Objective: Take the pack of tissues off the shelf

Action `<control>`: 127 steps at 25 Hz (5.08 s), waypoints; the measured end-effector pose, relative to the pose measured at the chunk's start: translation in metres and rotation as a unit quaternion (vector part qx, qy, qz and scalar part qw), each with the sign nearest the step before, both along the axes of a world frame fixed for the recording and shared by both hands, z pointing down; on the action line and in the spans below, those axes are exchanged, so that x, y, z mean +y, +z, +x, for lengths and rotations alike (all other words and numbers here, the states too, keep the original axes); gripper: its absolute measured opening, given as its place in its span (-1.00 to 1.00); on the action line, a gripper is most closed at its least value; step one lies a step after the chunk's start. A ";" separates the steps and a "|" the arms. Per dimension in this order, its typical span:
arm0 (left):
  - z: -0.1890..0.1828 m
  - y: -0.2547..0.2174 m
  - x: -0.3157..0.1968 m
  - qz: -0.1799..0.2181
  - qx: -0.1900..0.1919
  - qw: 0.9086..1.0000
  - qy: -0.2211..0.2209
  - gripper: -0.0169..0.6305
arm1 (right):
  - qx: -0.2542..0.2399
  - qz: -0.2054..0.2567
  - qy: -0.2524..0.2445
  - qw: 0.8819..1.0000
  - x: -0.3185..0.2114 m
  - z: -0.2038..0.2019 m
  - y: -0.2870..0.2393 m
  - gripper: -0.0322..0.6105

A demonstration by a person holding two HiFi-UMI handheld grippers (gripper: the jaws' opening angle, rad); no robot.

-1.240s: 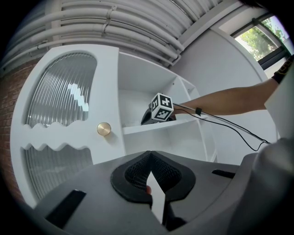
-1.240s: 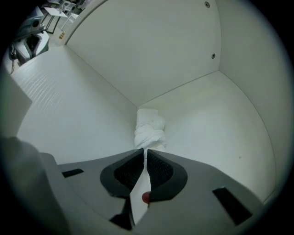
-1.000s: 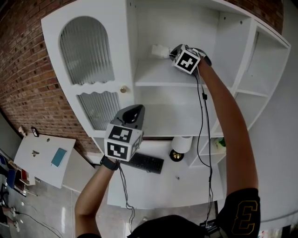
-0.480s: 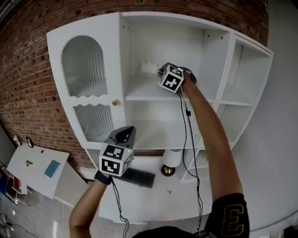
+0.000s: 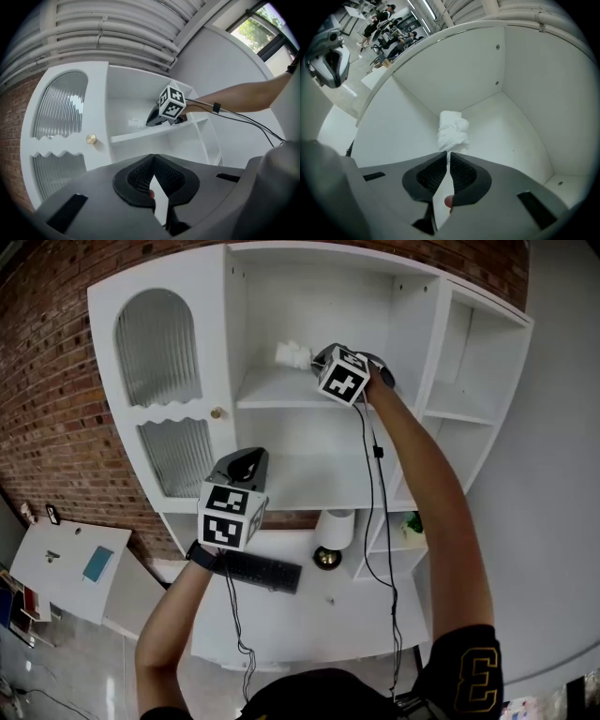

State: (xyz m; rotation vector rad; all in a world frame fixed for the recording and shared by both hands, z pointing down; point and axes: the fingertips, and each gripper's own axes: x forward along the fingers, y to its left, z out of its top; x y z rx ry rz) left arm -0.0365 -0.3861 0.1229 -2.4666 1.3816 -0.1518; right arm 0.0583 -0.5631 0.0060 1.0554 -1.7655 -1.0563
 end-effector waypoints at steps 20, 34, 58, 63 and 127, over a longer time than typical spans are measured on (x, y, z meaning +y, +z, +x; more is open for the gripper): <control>0.032 -0.006 -0.006 0.008 0.047 0.998 0.037 -0.90 | -0.362 0.072 0.012 0.929 0.134 0.033 -0.001 -0.82; 0.001 0.013 0.023 0.069 0.071 0.995 -0.028 -0.90 | -0.477 0.050 -0.065 0.875 0.213 0.013 0.062 -0.82; -0.021 0.132 0.005 -0.001 0.102 0.993 -0.059 -0.90 | -0.496 -0.054 -0.039 0.866 0.204 0.000 0.227 -0.82; -0.026 0.166 0.005 -0.014 0.114 0.991 -0.064 -0.90 | -0.505 -0.082 -0.039 0.858 0.204 -0.011 0.262 -0.82; -0.035 0.674 0.086 -0.416 0.109 0.891 -0.144 -0.90 | -0.447 -0.402 0.253 0.758 0.277 -0.010 0.784 -0.88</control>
